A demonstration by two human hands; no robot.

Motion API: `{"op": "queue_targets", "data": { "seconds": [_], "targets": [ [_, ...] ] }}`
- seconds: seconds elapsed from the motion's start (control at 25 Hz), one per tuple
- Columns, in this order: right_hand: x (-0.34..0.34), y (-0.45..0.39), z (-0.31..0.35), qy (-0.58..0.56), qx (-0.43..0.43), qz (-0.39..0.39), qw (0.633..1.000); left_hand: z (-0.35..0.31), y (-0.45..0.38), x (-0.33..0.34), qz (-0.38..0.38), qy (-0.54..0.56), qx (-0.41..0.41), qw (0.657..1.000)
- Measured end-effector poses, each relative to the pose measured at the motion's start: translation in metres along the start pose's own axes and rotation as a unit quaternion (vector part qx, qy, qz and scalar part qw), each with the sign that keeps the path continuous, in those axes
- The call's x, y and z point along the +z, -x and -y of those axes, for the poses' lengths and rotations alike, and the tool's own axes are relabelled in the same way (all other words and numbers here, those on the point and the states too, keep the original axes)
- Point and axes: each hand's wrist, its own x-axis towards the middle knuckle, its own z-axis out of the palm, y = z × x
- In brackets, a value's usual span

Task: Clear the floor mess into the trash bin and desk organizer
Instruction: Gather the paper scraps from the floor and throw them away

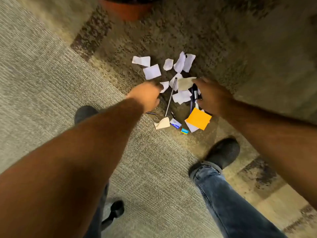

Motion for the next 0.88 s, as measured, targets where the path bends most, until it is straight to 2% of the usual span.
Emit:
{"op": "queue_targets", "data": {
  "seconds": [0.12, 0.24, 0.32, 0.52, 0.68, 0.8, 0.88],
  "targets": [
    [0.019, -0.034, 0.016, 0.097, -0.047, -0.031, 0.994, 0.002, -0.020, 0.021, -0.022, 0.007, -0.031, 0.999],
    [0.043, -0.047, 0.029, 0.179, 0.004, -0.028, 0.983, -0.011, -0.031, 0.039, -0.007, -0.008, -0.049, 0.999],
    [0.057, -0.046, 0.030, 0.186, 0.033, -0.041, 0.981, -0.011, -0.036, 0.048, 0.006, -0.028, -0.064, 0.998],
    [0.079, -0.056, 0.032, 0.212, 0.043, -0.059, 0.975, -0.007, -0.044, 0.058, 0.029, -0.049, -0.104, 0.993],
    [0.089, -0.064, 0.034, 0.181, 0.053, -0.060, 0.980, -0.002, -0.057, 0.055, 0.005, -0.073, -0.074, 0.995],
    [0.091, -0.065, 0.029, 0.193, 0.009, -0.053, 0.980, 0.006, -0.063, 0.050, 0.002, -0.082, -0.046, 0.996],
    [0.088, -0.068, 0.019, 0.124, -0.022, -0.057, 0.990, 0.007, -0.063, 0.046, 0.005, -0.086, -0.033, 0.996]
  ]
}}
